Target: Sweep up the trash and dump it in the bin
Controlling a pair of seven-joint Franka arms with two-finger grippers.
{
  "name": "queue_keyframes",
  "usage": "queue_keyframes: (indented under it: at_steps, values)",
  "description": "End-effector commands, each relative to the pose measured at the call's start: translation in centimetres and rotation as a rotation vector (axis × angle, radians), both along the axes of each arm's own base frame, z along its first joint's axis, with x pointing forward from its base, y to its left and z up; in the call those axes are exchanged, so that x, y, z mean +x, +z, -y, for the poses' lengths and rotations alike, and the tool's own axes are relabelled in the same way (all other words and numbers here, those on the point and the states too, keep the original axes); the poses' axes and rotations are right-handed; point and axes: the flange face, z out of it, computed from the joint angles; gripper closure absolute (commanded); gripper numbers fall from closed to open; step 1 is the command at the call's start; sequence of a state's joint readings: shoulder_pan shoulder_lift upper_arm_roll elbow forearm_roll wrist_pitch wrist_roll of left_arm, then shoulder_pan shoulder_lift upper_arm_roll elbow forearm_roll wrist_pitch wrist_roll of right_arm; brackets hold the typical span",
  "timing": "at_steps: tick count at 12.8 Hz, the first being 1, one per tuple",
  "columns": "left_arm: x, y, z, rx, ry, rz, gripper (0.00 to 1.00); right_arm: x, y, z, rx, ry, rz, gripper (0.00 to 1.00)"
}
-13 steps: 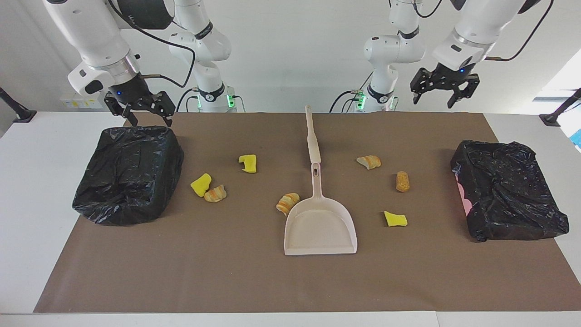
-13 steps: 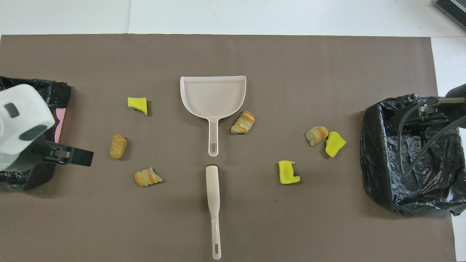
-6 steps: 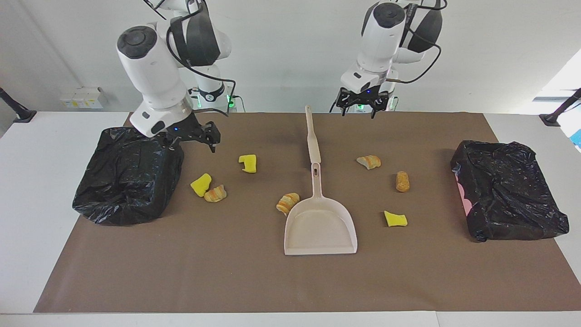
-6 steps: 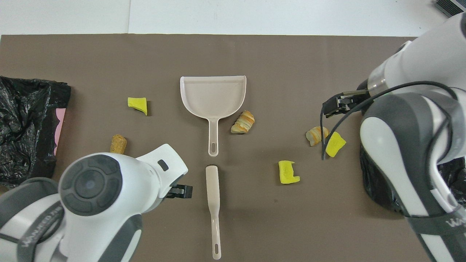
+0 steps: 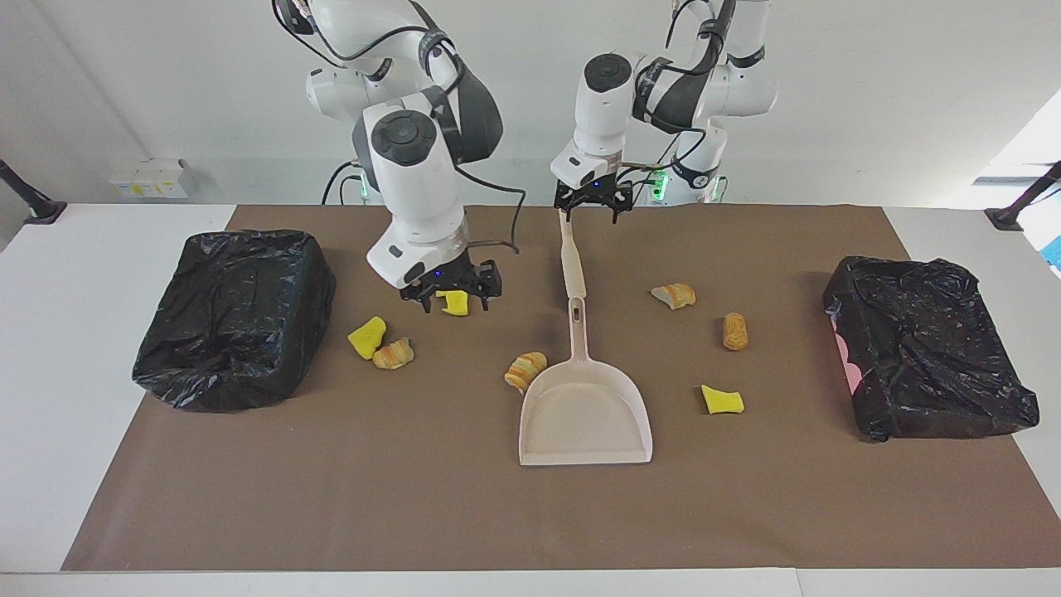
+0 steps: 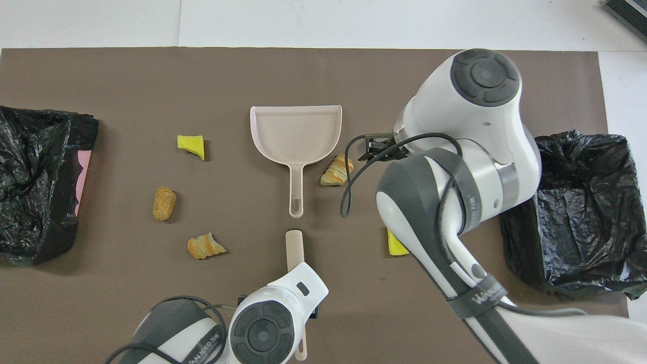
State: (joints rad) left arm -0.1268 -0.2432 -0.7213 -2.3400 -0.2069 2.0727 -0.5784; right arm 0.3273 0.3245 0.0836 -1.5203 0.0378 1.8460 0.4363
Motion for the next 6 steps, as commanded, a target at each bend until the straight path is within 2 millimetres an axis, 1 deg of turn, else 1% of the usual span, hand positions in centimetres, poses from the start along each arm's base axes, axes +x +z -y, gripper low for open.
queue_keyframes:
  at_steps: [1, 2, 3, 5, 6]
  values:
    - [-2.0, -3.3, 0.8, -0.046, 0.022, -0.01, 0.0, 0.2, -1.2, -3.1, 0.022, -0.055, 0.007, 0.0]
    - [-2.6, -4.6, 1.3, -0.052, 0.015, -0.018, 0.0, 0.0, -1.8, -4.5, 0.023, -0.073, 0.012, 0.0]
    - [-2.7, -5.4, 1.3, -0.057, 0.025, -0.037, 0.0, -0.5, -2.5, -6.1, 0.021, -0.087, 0.018, 0.0]
    - [-2.6, -5.7, 1.1, -0.054, 0.032, -0.048, 0.0, -0.1, -3.9, -7.2, 0.035, -0.114, 0.023, 0.0]
    - [-2.8, -6.0, 1.1, -0.049, 0.033, -0.061, 0.04, 0.3, -4.4, -7.8, 0.039, -0.125, 0.02, 0.0]
